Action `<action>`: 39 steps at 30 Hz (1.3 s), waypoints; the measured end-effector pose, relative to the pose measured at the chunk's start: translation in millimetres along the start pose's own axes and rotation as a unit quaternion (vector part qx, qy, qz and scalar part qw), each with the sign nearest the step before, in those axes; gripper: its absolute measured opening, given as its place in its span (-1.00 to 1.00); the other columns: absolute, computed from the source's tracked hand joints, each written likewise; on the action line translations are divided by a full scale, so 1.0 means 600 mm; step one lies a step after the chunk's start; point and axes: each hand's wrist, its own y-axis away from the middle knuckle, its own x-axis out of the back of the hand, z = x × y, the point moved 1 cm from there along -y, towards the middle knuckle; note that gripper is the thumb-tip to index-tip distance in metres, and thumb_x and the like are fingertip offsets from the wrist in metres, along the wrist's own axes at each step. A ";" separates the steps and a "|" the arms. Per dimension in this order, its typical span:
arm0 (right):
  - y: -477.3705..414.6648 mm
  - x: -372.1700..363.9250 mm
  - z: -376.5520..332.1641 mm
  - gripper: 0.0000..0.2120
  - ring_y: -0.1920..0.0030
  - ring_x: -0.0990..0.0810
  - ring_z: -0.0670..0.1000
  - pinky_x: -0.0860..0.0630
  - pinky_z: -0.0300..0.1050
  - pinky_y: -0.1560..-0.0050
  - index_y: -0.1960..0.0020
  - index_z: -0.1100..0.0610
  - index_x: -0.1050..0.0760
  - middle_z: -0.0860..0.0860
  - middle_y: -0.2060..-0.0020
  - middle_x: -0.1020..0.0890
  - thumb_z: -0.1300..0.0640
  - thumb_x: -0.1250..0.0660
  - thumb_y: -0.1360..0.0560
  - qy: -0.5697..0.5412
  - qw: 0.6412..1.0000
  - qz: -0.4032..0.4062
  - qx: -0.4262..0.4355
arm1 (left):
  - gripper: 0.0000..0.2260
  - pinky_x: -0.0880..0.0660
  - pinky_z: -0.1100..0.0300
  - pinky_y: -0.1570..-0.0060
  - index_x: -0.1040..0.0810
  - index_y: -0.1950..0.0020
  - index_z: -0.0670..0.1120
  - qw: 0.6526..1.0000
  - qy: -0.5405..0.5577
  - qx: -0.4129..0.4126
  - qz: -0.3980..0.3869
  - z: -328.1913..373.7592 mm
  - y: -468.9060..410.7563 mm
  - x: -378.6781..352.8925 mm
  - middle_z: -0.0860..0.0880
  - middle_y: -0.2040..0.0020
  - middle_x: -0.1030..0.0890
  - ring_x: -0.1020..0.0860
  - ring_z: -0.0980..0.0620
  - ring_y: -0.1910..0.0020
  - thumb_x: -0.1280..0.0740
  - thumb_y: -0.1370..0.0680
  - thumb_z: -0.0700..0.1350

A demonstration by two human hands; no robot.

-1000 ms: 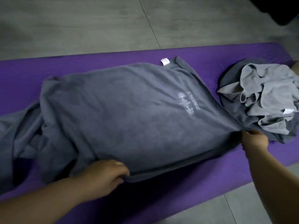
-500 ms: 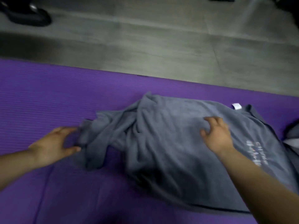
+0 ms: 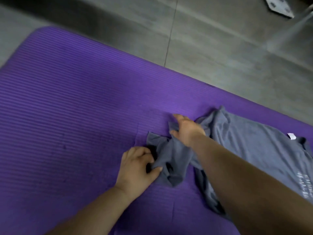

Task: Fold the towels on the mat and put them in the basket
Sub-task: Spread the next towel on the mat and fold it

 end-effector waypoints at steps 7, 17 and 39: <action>0.042 0.024 0.104 -0.84 0.06 -0.58 0.06 -0.33 -0.20 0.09 -0.06 0.27 -0.52 0.17 0.04 -0.58 0.27 -0.20 -0.54 -0.211 0.954 0.205 -0.060 | -0.67 -0.45 0.08 -0.18 -0.50 -0.16 0.00 0.998 0.051 0.018 0.009 -0.043 0.011 0.002 -0.11 -0.13 -0.60 -0.44 0.06 -0.14 -0.11 -0.46 -0.02; 0.052 0.124 0.237 -0.84 0.13 -0.49 0.03 -0.47 0.04 -0.08 0.29 -0.07 -0.30 0.05 0.24 -0.50 0.11 -0.19 -0.43 -0.391 0.846 0.344 -0.117 | -0.67 -0.32 0.11 -0.09 -0.63 0.27 -0.10 0.981 -0.077 -0.098 -0.148 -0.014 -0.068 -0.017 -0.01 0.21 -0.66 -0.64 0.05 0.16 -0.11 -0.32 0.02; -0.157 0.106 -0.333 -0.51 -0.42 -0.25 0.08 -0.17 -0.19 -0.38 -0.46 0.22 -0.09 0.14 -0.44 -0.24 0.24 -0.13 -0.57 -0.286 0.939 0.070 0.176 | -0.67 -0.31 0.11 0.25 -0.36 0.39 -0.08 0.879 -0.028 0.476 0.032 -0.223 0.154 0.264 -0.08 0.39 -0.49 -0.51 -0.12 0.24 -0.35 -0.45 0.07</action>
